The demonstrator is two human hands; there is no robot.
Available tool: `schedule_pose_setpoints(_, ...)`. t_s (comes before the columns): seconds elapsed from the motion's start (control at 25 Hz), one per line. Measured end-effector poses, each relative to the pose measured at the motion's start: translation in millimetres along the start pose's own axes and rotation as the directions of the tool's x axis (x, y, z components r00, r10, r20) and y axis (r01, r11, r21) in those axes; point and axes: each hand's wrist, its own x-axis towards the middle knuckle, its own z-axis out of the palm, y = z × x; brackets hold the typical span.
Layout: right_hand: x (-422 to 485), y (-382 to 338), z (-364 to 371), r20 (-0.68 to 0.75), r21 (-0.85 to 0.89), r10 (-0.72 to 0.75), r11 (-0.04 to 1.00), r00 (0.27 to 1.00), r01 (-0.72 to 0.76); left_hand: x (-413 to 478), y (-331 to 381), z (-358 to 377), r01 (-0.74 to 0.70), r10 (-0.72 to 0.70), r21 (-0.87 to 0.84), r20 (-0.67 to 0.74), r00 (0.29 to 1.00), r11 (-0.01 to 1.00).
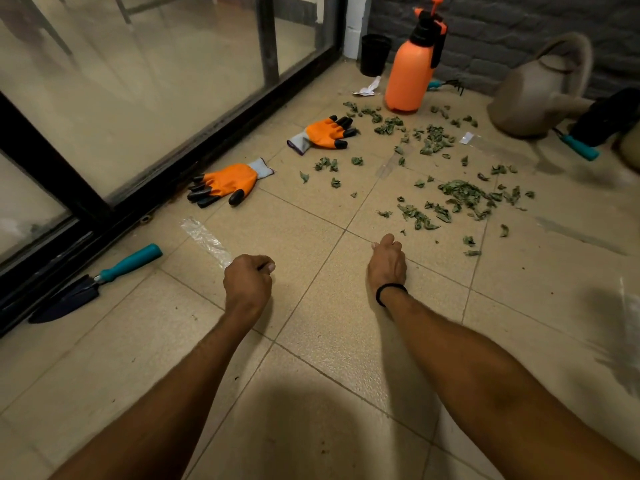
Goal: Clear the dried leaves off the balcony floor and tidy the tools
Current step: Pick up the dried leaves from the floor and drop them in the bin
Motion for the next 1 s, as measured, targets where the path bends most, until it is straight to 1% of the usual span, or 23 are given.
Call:
schedule_pose_setpoints(0.04,2.3,-3.9,-5.3,0.029,0.145,0.103,0.984,0.994,-0.106,-0.3,-2.6,-2.6,0.005,-0.005,0.003,-0.007,1.0,1.0)
schedule_pose_setpoints(0.08,5.5,-10.8,-10.9,0.09,0.305,0.235,0.919,0.968,-0.251,-0.1,-5.6,-6.1,0.007,-0.007,0.007,-0.018,1.0,1.0)
schedule_pose_setpoints(0.12,6.2,-19.7,-15.1,0.195,0.464,0.35,0.79,0.916,-0.401,0.7,-9.5,-10.1,0.017,-0.017,0.006,-0.026,1.0,1.0)
schedule_pose_setpoints(0.16,3.2,-31.3,-19.2,0.351,0.602,0.399,0.597,0.847,-0.53,1.7,-12.9,-14.7,0.03,-0.03,-0.003,-0.036,0.999,1.0)
schedule_pose_setpoints(0.2,-3.8,-46.2,-21.8,0.53,0.678,0.357,0.367,0.769,-0.637,3.3,-16.6,-19.5,0.048,-0.049,-0.018,-0.045,0.998,0.999)
schedule_pose_setpoints(0.24,-13.4,-62.5,-23.3,0.667,0.689,0.249,0.154,0.703,-0.708,4.4,-19.0,-24.3,0.071,-0.073,-0.039,-0.057,0.996,0.997)
schedule_pose_setpoints(0.28,-23.6,-80.4,-23.5,0.749,0.656,0.126,-0.006,0.65,-0.755,5.7,-20.6,-29.5,0.103,-0.108,-0.061,-0.08,0.991,0.993)
schedule_pose_setpoints(0.32,-33.3,-98.6,-20.0,0.789,0.612,0.02,-0.096,0.613,-0.785,7.1,-22.0,-35.4,0.142,-0.151,-0.082,-0.113,0.982,0.986)
schedule_pose_setpoints(0.36,-44.4,-118.3,-20.1,0.807,0.577,-0.061,-0.135,0.588,-0.806,8.2,-23.1,-42.0,0.185,-0.2,-0.105,-0.15,0.968,0.977)
schedule_pose_setpoints(0.44,-62.6,-155.8,-19.6,0.82,0.527,-0.172,-0.142,0.545,-0.838,9.9,-26.2,-57.8,0.268,-0.3,-0.167,-0.212,0.93,0.949)
schedule_pose_setpoints(0.52,-78.0,-194.5,-24.3,0.834,0.487,-0.242,-0.095,0.495,-0.868,7.2,-28.2,-80.0,0.32,-0.383,-0.257,-0.255,0.888,0.912)
schedule_pose_setpoints(0.6,-94.2,-243.8,-32.8,0.841,0.482,-0.313,0.06,0.442,-0.874,-0.6,-32.4,-113.1,0.33,-0.434,-0.322,-0.337,0.836,0.887)
schedule_pose_setpoints(0.68,-112.4,-303.6,-43.8,0.825,0.525,-0.382,0.243,0.417,-0.816,-7.9,-38.0,-150.6,0.347,-0.493,-0.379,-0.417,0.764,0.858)
schedule_pose_setpoints(0.76,-144.5,-370.8,-55.4,0.813,0.546,-0.454,0.378,0.365,-0.748,-18.4,-47.1,-196.9,0.351,-0.565,-0.468,-0.473,0.676,0.811)
schedule_pose_setpoints(0.8,-167.3,-402.9,-60.9,0.811,0.544,-0.483,0.414,0.331,-0.729,-26.5,-52.7,-222.9,0.335,-0.59,-0.51,-0.498,0.636,0.792)
schedule_pose_setpoints(0.84,-196.2,-431.9,-66.1,0.805,0.537,-0.518,0.43,0.288,-0.726,-38.0,-59.1,-250.3,0.318,-0.608,-0.541,-0.525,0.595,0.779)
schedule_pose_setpoints(0.92,-272.7,-476.5,-72.7,0.79,0.504,-0.591,0.473,0.165,-0.723,-70.6,-71.9,-308.0,0.298,-0.642,-0.58,-0.588,0.492,0.759)
schedule_pose_setpoints(1.0,-369.4,-501.5,-84.4,0.777,0.443,-0.629,0.564,-0.015,-0.697,-121.9,-88.3,-368.2,0.29,-0.677,-0.612,-0.659,0.327,0.736)
